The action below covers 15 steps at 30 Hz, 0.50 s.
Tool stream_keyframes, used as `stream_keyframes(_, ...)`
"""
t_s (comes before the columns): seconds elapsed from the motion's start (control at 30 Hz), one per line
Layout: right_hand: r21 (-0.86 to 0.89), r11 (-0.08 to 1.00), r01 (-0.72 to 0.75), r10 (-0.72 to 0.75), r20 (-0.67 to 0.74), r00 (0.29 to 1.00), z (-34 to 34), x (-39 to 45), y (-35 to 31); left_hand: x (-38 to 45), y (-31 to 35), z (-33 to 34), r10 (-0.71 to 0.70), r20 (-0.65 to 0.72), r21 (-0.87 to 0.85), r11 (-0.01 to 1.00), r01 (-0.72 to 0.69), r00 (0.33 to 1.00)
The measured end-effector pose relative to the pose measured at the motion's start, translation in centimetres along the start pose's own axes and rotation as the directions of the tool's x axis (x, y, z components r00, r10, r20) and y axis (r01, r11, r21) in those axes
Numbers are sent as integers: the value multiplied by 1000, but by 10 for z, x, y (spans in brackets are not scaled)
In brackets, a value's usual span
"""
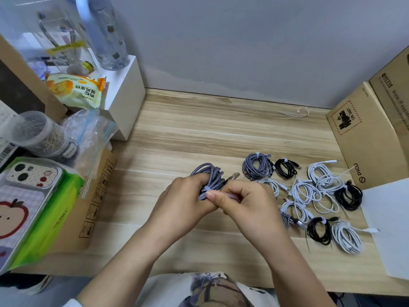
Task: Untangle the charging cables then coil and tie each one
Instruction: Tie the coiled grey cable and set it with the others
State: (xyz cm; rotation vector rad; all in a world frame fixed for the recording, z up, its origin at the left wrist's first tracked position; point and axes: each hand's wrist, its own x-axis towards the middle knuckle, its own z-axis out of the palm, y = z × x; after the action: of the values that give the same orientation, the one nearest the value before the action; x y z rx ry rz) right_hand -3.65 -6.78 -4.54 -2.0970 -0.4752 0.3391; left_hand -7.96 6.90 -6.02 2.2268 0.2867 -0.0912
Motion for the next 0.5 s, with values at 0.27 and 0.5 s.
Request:
stream_keyframes(0.27, -492, 723, 485, -569, -26, 822, 4, 7, -1, 6, 1, -5, -52, 188, 85, 996, 37, 981)
stream_keyframes(0.5, -338, 728, 597, -584, 149, 798, 5, 11, 6, 5, 7, -11, 18, 411, -80, 997, 16, 912)
